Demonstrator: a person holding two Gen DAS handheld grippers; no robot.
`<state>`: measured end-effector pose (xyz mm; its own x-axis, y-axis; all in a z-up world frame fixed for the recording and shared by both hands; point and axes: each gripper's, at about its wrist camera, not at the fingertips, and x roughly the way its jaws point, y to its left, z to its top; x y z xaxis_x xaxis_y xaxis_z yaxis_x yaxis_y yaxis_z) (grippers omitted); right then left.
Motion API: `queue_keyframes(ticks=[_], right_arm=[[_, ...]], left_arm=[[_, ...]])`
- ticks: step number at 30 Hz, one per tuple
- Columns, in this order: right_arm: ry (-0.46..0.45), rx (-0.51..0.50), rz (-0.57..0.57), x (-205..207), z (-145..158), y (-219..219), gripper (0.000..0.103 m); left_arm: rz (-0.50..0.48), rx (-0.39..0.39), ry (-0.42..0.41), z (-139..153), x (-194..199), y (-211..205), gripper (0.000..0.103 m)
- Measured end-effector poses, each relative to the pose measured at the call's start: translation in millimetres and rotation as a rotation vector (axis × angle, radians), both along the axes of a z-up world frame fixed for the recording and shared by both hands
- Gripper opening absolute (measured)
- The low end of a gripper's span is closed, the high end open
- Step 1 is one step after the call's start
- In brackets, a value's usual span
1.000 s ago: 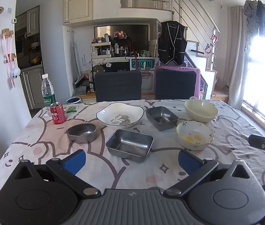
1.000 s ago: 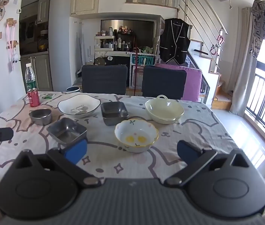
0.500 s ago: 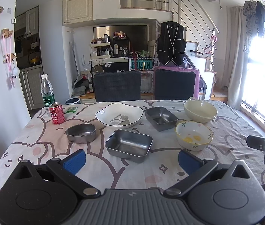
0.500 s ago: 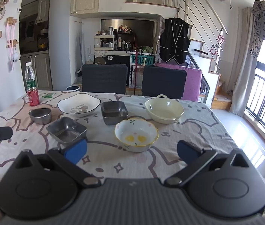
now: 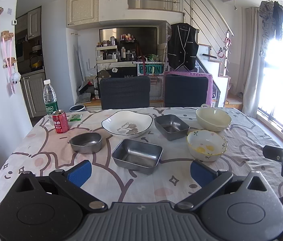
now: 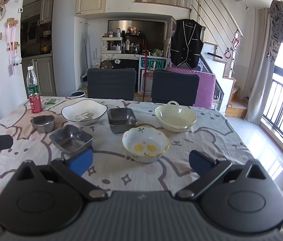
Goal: Organize plates and bowls
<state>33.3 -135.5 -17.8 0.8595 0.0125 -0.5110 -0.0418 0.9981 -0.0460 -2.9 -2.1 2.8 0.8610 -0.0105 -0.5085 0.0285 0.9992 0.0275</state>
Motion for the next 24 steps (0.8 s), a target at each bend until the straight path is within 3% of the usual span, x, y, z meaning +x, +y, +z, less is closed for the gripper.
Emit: queue_keyframes(ticks=[24], right_arm=[[0.002, -0.004, 0.005, 0.5, -2.1, 1.4, 0.103]], left_arm=[[-0.006, -0.002, -0.001, 1.8, -0.7, -0.6, 0.103]])
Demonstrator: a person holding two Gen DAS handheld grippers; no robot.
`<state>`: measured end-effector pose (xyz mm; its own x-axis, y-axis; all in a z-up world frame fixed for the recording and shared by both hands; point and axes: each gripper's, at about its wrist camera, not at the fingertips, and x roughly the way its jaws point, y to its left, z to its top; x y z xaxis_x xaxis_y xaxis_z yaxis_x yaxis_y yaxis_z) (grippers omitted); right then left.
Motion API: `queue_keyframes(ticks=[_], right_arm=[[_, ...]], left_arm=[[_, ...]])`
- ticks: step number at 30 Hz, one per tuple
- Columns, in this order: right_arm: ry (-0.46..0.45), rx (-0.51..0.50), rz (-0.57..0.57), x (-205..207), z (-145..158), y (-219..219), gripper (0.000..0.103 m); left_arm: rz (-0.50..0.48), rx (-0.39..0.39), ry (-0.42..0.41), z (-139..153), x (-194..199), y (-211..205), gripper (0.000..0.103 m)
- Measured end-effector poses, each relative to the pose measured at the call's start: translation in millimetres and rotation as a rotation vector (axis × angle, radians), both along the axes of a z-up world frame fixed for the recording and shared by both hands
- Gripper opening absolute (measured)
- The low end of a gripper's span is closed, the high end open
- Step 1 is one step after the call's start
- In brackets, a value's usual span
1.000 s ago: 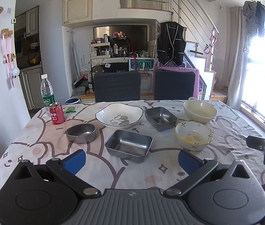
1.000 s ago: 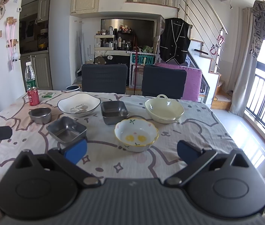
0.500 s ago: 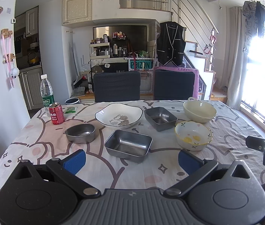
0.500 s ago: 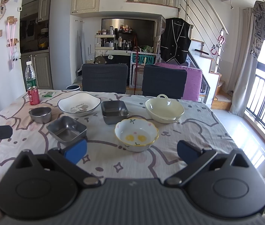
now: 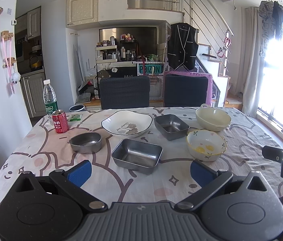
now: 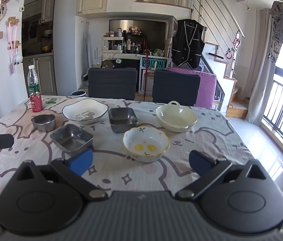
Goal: Organize plates and bowls
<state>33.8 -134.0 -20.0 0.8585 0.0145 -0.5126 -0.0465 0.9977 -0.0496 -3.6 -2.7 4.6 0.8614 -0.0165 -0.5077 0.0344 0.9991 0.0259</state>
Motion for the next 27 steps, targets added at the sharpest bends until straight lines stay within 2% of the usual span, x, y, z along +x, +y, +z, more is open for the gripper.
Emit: queue_keyframes(ticks=[16, 27], right_arm=[[0.002, -0.004, 0.000, -0.4, -0.7, 0.1, 0.103], [-0.007, -0.028, 0.018, -2.0, 0.7, -3.5, 0.103]], left_arm=[[0.001, -0.001, -0.001, 2.8, -0.7, -2.6, 0.103], [0.041, 0.015, -0.009, 5.1, 0.3, -0.1, 0.103]])
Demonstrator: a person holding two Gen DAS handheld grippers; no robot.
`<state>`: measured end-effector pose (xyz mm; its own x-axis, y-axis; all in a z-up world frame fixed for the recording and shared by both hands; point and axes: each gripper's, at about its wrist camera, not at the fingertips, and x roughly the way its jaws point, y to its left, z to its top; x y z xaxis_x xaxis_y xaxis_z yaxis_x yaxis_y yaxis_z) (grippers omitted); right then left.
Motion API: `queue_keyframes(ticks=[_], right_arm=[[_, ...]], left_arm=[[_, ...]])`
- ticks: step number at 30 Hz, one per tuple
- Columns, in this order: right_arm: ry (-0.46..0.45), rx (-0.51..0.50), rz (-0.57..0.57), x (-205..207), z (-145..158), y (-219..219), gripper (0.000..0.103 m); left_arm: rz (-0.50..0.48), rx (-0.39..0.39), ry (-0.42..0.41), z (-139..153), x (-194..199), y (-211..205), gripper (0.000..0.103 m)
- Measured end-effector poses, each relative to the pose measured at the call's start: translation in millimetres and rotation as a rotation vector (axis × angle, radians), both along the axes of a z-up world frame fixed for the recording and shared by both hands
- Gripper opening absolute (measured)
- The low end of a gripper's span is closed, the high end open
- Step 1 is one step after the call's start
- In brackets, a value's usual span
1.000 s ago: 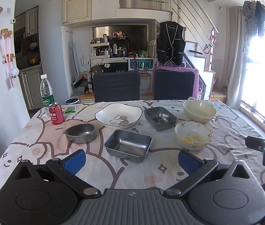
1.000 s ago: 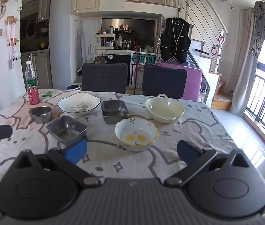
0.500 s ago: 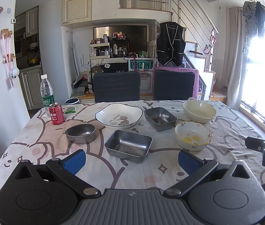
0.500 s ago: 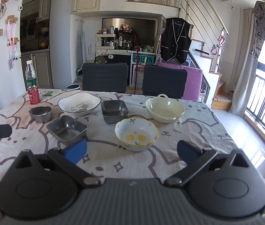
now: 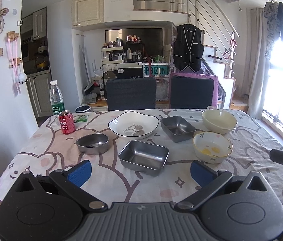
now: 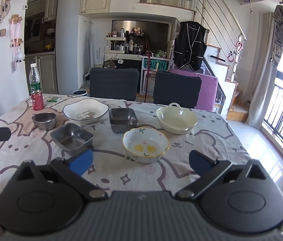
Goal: Organize plates and bowls
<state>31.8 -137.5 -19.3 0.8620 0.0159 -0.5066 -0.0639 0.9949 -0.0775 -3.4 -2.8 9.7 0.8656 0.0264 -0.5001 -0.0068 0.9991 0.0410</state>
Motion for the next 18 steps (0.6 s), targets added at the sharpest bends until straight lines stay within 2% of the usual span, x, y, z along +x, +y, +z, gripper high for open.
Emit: queue_keyframes(ticks=[9, 14, 18], right_arm=[[-0.067, -0.026, 0.074, -4, 15, 3, 0.103], [-0.090, 0.013, 0.150, 5, 39, 0, 0.103], [-0.111, 0.028, 0.220, 21, 59, 2, 0.103]], left_arm=[[0.044, -0.002, -0.036, 16, -8, 1, 0.103], [0.104, -0.078, -0.024, 34, -6, 8, 0.103], [0.162, -0.104, -0.025, 53, 4, 14, 0.103]])
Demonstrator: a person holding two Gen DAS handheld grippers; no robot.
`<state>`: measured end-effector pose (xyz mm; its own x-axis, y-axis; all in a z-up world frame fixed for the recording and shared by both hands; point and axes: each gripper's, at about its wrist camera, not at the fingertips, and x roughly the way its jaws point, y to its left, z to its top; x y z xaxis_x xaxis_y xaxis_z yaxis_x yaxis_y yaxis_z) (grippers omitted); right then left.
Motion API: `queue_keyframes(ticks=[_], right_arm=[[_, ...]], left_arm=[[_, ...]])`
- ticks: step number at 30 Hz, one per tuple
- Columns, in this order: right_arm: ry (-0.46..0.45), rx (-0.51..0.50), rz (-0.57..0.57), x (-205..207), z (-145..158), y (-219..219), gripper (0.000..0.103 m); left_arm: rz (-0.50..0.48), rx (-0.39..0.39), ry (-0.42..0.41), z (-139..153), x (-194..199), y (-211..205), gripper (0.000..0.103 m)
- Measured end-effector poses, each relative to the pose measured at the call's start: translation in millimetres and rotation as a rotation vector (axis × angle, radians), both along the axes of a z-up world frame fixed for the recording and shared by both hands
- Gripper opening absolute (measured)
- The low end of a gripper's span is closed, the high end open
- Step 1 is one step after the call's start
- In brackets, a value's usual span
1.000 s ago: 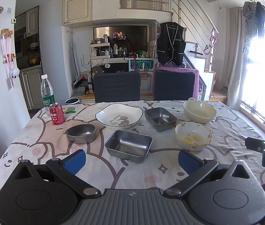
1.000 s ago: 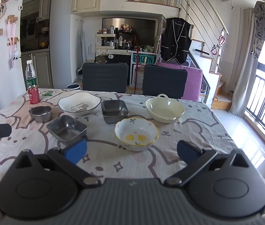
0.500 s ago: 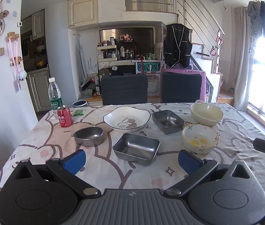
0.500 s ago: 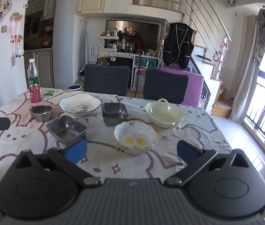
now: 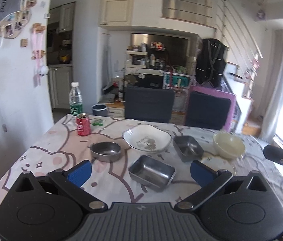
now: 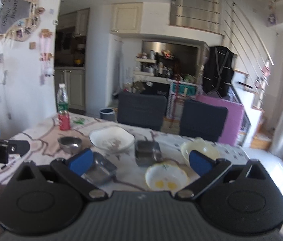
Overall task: Organize plates and bowls
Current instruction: 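Grasp the white ginkgo-leaf plate rim with the right gripper while the left gripper approaches it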
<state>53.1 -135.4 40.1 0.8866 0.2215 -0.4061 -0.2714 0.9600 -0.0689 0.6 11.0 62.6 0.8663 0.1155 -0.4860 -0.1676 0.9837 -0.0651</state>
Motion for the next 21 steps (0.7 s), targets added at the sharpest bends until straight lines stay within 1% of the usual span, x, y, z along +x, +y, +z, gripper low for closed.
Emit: queue_keyframes(ticks=[4, 9, 15, 18, 21], right_arm=[[-0.007, 0.020, 0.063, 21, 21, 7, 0.103], [-0.017, 0.011, 0.064, 59, 40, 24, 0.103], [0.023, -0.050, 0.072, 144, 41, 46, 0.103], [0.049, -0.043, 0.082, 194, 36, 54, 0.103], [0.079, -0.058, 0.079, 244, 25, 64, 0.103]], left_arm=[[0.032, -0.044, 0.008, 12, 19, 10, 0.103], [0.076, -0.128, 0.032, 16, 56, 32, 0.103], [0.089, -0.245, 0.025, 12, 113, 50, 0.103], [0.093, -0.272, 0.041, 2, 149, 53, 0.103], [0.102, -0.301, 0.059, -13, 182, 57, 0.103]])
